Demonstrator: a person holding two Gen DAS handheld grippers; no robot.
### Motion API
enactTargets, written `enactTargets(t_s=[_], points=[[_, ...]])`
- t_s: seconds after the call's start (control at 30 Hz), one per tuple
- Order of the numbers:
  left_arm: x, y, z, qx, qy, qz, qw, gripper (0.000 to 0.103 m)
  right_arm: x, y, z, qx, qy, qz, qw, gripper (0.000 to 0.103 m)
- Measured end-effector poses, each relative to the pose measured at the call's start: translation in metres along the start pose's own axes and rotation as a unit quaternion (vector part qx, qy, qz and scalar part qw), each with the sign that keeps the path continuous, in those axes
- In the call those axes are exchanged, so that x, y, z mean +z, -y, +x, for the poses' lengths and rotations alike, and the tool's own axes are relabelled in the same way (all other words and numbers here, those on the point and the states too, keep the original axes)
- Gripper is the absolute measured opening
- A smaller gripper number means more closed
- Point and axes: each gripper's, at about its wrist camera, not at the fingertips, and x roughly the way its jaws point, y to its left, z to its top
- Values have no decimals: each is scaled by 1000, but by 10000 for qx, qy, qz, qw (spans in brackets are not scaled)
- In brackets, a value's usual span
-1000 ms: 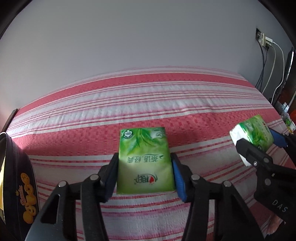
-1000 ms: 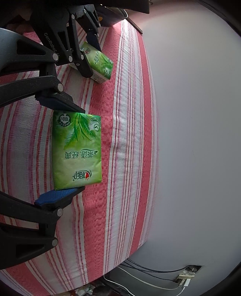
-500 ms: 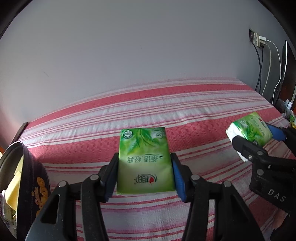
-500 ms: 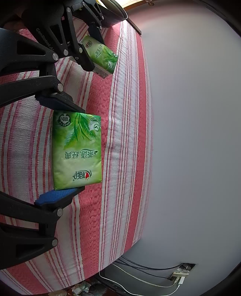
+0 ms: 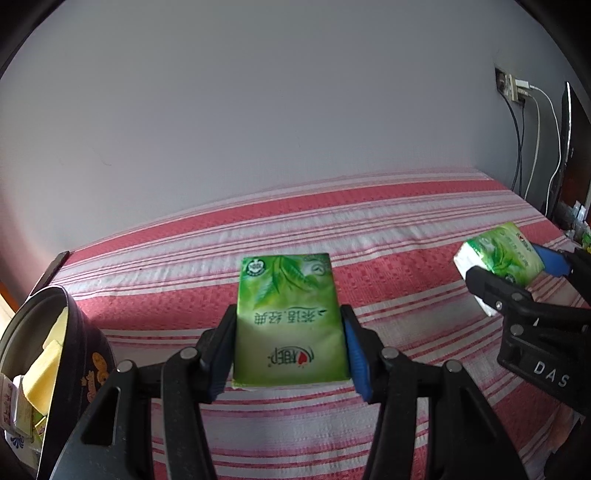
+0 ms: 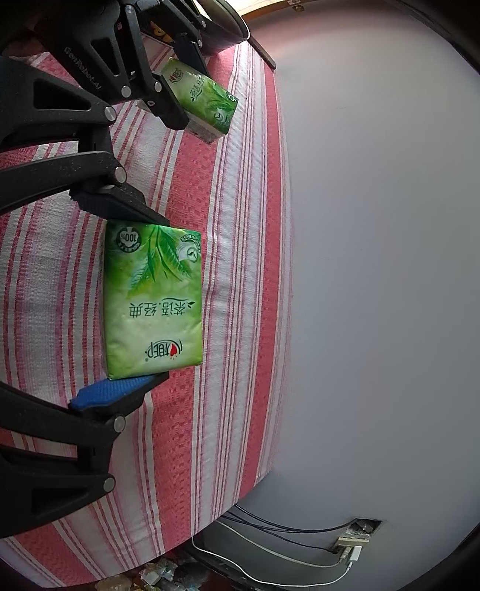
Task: Organize objects
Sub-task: 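Carry both green tissue packs over the basin with both tools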
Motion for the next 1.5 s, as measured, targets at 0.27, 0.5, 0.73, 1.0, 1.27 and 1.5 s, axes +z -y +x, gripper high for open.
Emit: enactTargets(t_s=[0.27,0.5,0.73,1.0,1.27,1.5], points=[[-2,-1,-16,144,371,5,9992,53,-2,1,-13,-35,349,69,9994,74],[-4,-2,-26,227,578,1,9981,53,-3,-1,-22,-53,575,121,9983,74],[-12,-11,-41,260,830,-87,9962,53,-6,-1,-30,-103,805,158,9966,74],[-18,-17,-55,255,1047,-144,9941,53,-10,-12,-44,-187,1093,69,9938,74],[-23,-26,-60,173,1135,-302,9929,53,-15,-21,-54,-144,1286,35,9916,74],[-28,-33,-66,155,1177,-391,9922,53,-18,-34,-63,-131,1381,-50,9903,74]])
